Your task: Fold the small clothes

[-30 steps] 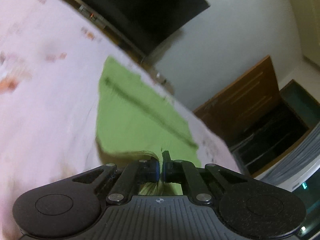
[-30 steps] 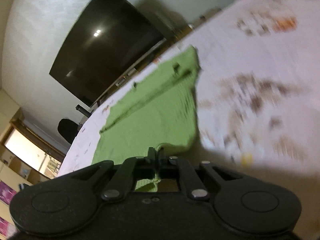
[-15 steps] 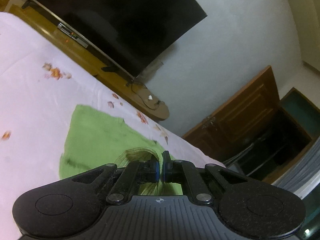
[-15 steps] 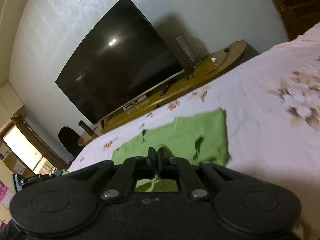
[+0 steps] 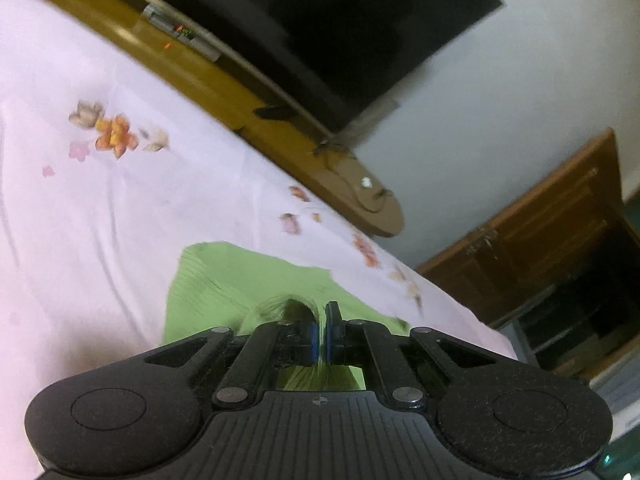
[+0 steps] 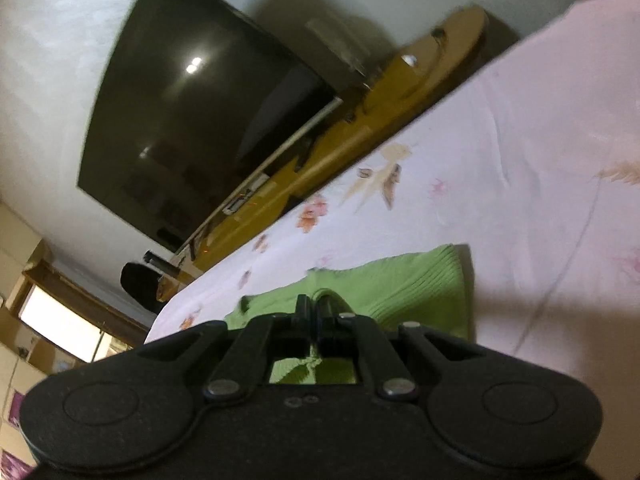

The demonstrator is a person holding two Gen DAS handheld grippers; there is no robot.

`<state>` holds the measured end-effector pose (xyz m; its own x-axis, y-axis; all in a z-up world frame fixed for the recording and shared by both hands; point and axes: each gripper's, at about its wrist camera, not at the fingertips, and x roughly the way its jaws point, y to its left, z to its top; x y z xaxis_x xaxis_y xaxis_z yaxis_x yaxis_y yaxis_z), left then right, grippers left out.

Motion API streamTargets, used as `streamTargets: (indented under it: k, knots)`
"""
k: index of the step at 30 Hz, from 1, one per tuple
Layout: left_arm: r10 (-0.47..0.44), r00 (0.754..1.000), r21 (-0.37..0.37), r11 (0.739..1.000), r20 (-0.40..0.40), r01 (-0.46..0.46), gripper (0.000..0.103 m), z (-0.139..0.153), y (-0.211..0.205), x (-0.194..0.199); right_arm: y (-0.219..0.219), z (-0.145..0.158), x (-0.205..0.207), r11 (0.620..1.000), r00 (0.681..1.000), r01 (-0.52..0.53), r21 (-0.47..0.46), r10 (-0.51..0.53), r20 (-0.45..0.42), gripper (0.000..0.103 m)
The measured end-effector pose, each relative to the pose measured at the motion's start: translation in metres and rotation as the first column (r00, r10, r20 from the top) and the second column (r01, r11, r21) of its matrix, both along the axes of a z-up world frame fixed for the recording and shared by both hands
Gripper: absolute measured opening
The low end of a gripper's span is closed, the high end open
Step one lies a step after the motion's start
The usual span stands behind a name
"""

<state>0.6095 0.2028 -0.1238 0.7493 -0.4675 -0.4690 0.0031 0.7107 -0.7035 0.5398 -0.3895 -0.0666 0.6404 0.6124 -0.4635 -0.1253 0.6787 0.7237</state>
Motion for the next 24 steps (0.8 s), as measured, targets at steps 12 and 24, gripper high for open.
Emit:
streamTargets:
  k: [12,24]
  knots:
    - [0.091,0.996,0.053,0.994,0.022,-0.092,0.004,-0.041,0.009,0.049,-0.022,-0.067,0.059,0.986,0.990,0.131,0.099,-0.126,-0.055,0.024]
    - [-0.023,0.995,0.190,0.982,0.094,0.005,0.004,-0.019,0.014,0.048,-0.004,-0.043,0.047,0.991,0.999,-0.023,-0.130,0.028,0.036,0.034]
